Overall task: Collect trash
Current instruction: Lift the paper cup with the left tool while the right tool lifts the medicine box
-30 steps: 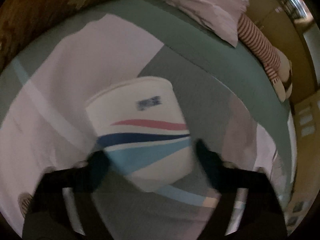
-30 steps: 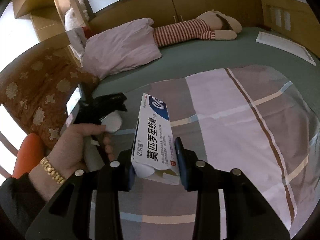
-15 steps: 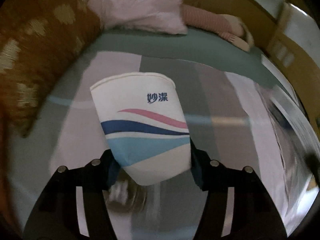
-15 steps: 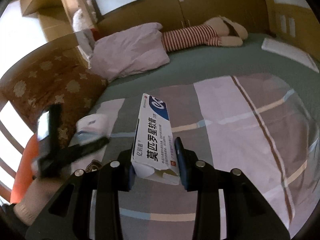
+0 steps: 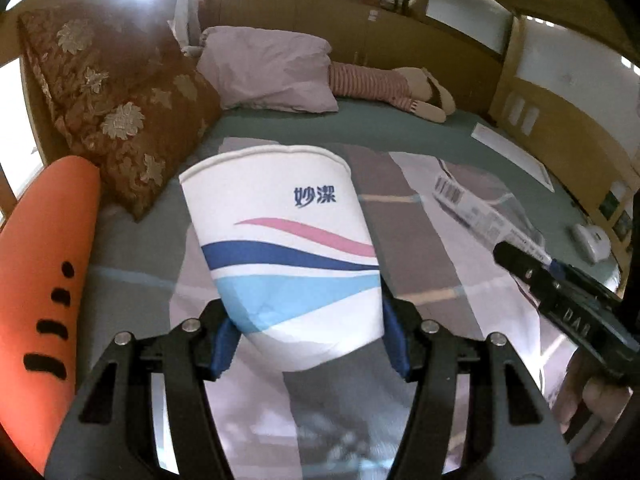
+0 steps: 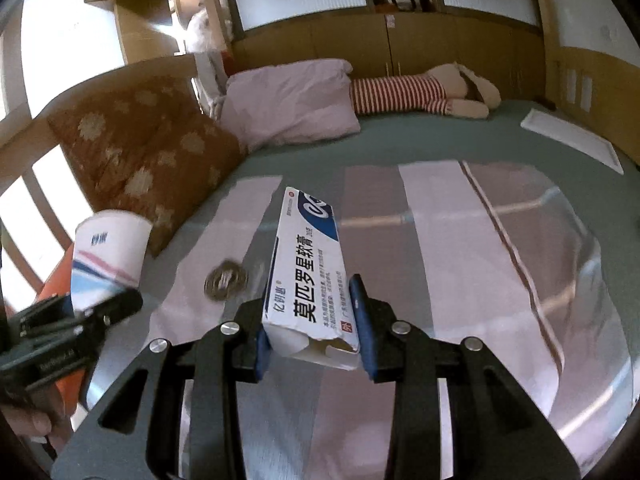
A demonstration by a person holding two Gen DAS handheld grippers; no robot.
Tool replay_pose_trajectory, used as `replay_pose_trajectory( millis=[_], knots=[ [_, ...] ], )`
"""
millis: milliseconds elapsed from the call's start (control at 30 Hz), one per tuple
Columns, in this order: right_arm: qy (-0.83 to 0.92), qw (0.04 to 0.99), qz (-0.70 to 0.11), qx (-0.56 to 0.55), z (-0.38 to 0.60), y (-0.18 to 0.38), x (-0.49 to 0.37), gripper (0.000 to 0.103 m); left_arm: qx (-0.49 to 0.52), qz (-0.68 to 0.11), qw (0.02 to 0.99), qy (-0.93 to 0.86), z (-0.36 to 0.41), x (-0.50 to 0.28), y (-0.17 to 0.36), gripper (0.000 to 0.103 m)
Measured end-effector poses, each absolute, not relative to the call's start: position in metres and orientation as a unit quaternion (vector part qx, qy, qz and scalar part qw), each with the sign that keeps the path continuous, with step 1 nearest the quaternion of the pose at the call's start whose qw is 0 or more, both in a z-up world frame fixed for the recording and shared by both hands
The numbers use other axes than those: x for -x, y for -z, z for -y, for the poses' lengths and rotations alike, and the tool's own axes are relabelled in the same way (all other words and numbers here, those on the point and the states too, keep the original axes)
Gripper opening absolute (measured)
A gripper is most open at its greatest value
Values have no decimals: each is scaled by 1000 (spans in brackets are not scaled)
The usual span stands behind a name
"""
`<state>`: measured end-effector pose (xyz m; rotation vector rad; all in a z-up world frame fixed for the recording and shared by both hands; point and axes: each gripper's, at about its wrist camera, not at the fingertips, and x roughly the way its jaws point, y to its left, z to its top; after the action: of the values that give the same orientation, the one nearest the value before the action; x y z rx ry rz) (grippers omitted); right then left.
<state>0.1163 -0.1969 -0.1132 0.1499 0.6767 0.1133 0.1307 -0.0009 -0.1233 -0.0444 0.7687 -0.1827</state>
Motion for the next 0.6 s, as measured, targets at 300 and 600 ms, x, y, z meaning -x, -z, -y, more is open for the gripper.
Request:
replay_pose_trajectory(
  millis=[300,600],
  knots=[
    [-29,948,-306,-78,206,103,-72,36,10,-372,923,97,10,-121,125,60],
    [0,948,-258,-185,318,59,37,36,-12,-351,916,195,70,-107,110,61]
  ],
)
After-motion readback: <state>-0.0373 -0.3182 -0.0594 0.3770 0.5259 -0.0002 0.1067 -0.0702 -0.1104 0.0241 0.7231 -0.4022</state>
